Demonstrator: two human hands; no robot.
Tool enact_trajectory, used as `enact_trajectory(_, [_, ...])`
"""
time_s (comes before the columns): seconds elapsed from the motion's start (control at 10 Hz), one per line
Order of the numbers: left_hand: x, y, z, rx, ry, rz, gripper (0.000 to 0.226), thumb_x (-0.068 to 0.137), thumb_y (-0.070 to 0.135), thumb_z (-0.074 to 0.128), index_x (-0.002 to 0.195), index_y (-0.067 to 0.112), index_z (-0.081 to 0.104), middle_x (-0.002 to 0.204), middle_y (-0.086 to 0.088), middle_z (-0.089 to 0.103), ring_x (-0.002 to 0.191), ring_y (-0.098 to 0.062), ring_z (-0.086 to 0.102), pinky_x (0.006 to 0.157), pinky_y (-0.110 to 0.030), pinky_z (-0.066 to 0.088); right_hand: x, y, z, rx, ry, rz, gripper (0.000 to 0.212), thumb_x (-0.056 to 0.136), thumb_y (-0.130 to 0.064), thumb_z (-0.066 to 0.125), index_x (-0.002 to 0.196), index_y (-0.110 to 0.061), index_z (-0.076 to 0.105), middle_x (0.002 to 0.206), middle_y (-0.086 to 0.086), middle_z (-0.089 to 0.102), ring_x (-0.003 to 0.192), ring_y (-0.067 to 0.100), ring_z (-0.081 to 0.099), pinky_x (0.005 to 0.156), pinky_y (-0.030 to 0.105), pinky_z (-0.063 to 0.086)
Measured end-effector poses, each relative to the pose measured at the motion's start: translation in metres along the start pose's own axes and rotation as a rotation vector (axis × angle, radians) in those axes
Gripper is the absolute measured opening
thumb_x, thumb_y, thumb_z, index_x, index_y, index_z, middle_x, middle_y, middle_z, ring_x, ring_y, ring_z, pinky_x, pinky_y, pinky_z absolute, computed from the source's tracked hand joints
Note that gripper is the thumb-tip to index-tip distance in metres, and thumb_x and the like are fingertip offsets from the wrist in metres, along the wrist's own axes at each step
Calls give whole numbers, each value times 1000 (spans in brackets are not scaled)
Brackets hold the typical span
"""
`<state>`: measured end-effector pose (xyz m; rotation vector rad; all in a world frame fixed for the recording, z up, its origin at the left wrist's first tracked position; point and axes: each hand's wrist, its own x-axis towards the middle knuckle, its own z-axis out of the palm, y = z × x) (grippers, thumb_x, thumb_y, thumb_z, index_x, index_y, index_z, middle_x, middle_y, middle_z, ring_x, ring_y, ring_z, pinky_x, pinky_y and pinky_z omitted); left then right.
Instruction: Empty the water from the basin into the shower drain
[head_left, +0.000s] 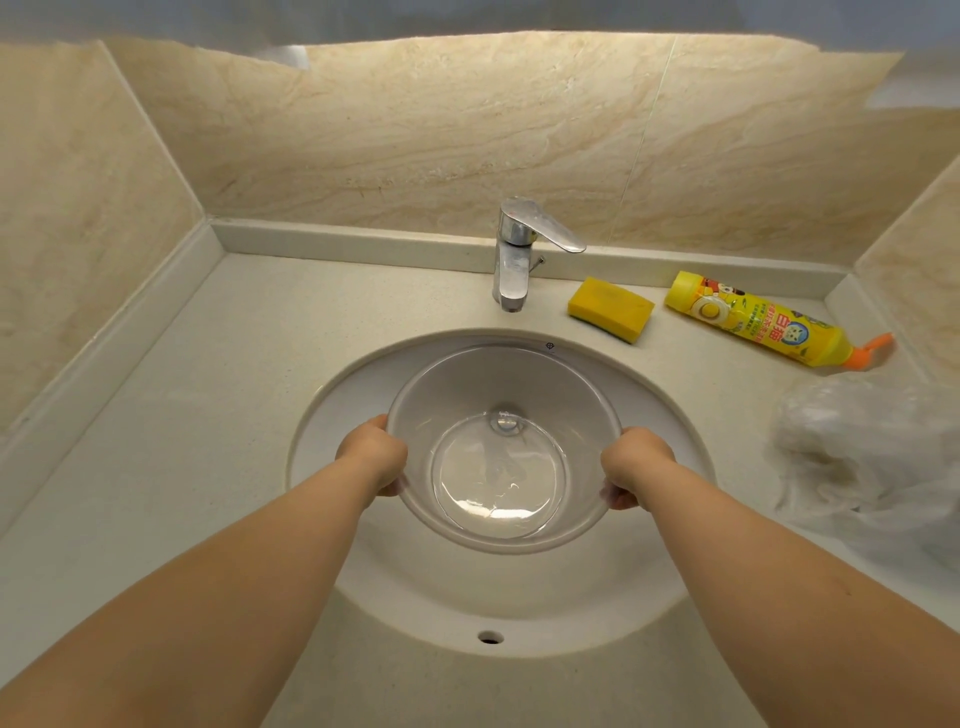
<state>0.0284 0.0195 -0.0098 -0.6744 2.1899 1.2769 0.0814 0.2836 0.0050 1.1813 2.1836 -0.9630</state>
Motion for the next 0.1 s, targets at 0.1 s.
enact_trajectory(0.1, [-9, 2, 0, 77, 55, 15, 68, 93, 14, 48, 153, 25, 16, 131, -12, 51, 91, -33, 62, 88, -45, 59, -4, 4, -2, -80, 30, -17, 40, 91, -3, 45, 129, -3, 53, 85, 16, 59, 59, 27, 54, 58, 30, 48])
